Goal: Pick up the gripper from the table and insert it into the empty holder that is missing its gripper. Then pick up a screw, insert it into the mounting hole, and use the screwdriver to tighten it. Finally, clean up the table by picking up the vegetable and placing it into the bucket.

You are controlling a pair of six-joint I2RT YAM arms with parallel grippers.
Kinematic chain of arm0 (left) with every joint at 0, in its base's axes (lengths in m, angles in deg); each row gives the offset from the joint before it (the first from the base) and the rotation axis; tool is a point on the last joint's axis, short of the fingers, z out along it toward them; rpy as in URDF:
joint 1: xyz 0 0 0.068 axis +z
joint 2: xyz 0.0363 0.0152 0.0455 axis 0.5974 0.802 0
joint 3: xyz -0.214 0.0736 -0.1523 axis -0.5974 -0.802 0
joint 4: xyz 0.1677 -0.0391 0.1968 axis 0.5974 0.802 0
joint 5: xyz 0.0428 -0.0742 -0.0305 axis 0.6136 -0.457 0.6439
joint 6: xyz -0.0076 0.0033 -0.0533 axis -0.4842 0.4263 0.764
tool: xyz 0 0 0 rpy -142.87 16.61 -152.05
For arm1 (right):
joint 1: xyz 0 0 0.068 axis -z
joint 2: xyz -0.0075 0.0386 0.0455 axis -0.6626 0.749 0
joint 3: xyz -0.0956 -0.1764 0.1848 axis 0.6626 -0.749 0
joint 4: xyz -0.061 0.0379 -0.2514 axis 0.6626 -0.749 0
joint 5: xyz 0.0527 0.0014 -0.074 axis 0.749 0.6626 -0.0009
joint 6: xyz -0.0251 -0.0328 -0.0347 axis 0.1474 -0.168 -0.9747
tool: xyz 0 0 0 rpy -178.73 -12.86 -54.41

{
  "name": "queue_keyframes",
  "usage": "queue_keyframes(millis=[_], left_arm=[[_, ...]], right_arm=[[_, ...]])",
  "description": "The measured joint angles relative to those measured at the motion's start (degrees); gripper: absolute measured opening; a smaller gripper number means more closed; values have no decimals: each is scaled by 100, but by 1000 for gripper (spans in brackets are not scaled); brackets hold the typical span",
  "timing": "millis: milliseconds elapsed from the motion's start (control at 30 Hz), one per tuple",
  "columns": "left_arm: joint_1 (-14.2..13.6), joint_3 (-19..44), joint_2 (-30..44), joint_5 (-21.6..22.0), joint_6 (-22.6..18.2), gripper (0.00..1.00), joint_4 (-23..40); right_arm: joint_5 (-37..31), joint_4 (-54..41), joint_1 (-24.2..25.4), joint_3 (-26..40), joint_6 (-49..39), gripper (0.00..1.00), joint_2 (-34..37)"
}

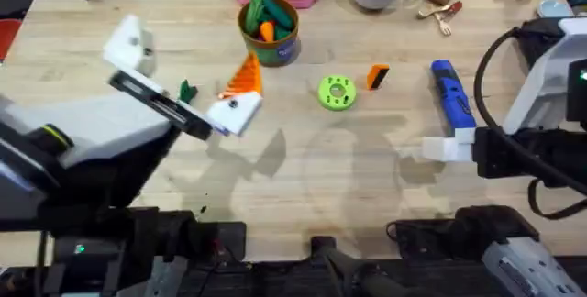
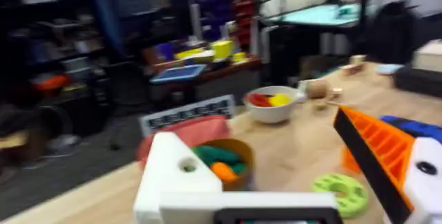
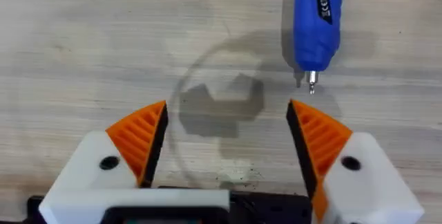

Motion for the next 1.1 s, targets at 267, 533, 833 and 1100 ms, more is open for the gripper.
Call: queue_keyframes(millis=[267, 533, 833, 1100], left_arm=[[-328, -553, -408, -429, 1150, 986, -98], [-328, -1024, -1152, -1289, 1622, 985, -118], [-328, -1210, -1306, -2384, 1728, 985, -60], [-328, -1214, -1311, -2754, 1678, 986, 1130]], right_arm=[[0, 0, 0, 0, 0, 993, -1], [0, 0, 0, 0, 0, 994, 1], [-1, 0, 0, 0, 0, 994, -1], [0, 0, 0, 0, 0, 994, 1]])
